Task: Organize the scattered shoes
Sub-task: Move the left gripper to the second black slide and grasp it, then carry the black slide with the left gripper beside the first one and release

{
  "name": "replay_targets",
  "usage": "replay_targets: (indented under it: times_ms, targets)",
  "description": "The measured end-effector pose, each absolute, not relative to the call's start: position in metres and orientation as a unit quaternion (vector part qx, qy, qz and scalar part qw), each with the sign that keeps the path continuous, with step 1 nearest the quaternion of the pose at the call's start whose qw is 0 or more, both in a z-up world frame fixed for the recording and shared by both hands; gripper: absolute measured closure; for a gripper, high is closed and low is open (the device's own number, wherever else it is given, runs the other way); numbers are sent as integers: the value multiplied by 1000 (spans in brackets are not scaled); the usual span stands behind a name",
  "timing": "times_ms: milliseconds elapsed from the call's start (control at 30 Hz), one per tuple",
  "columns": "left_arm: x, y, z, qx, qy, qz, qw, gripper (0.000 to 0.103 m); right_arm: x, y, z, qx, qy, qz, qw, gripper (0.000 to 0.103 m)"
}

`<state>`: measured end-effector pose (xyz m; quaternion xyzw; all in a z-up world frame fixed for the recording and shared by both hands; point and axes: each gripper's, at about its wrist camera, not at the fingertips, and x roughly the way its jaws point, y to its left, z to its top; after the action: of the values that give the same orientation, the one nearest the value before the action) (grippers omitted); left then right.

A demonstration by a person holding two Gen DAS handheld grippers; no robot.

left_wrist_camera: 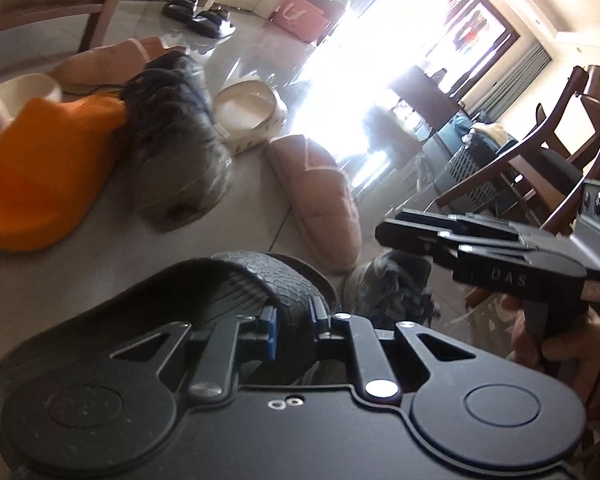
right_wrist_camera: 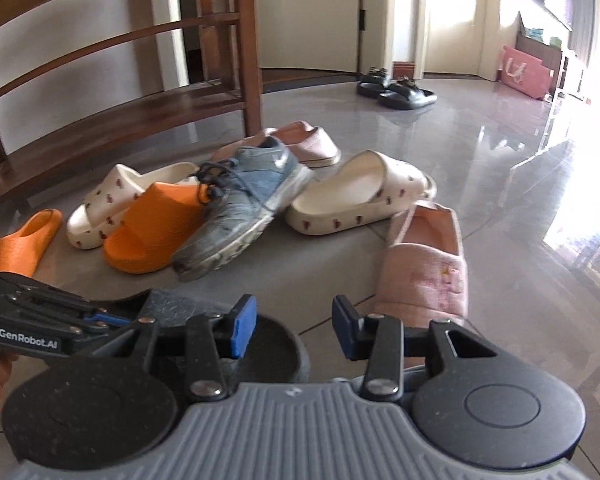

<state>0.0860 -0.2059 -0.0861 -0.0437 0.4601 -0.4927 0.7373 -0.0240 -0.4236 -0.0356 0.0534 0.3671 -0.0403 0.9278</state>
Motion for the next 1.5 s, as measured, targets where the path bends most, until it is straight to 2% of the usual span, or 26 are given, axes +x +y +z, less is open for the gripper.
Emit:
replay_targets:
  times_ms: [333, 633, 800, 1033, 1500]
  targets:
    - [55, -113, -77, 31, 490, -481, 726, 90, -23, -344, -56, 22, 402, 67, 913, 57]
    - [40, -57, -77, 44, 499, -478, 721, 87, -47, -270, -78, -44, 454, 193, 869, 57]
    - [33, -41, -74, 46, 501, -462, 731, 84, -53, -245, -88, -65, 466, 246, 847, 57]
    - [20, -30, -67, 55, 488, -434, 756, 84, -42, -214, -99, -76, 473, 293, 827, 56]
    - [10, -27, -53, 81, 475, -412, 773, 80, -44, -199, -98, -101, 466, 316, 820, 55]
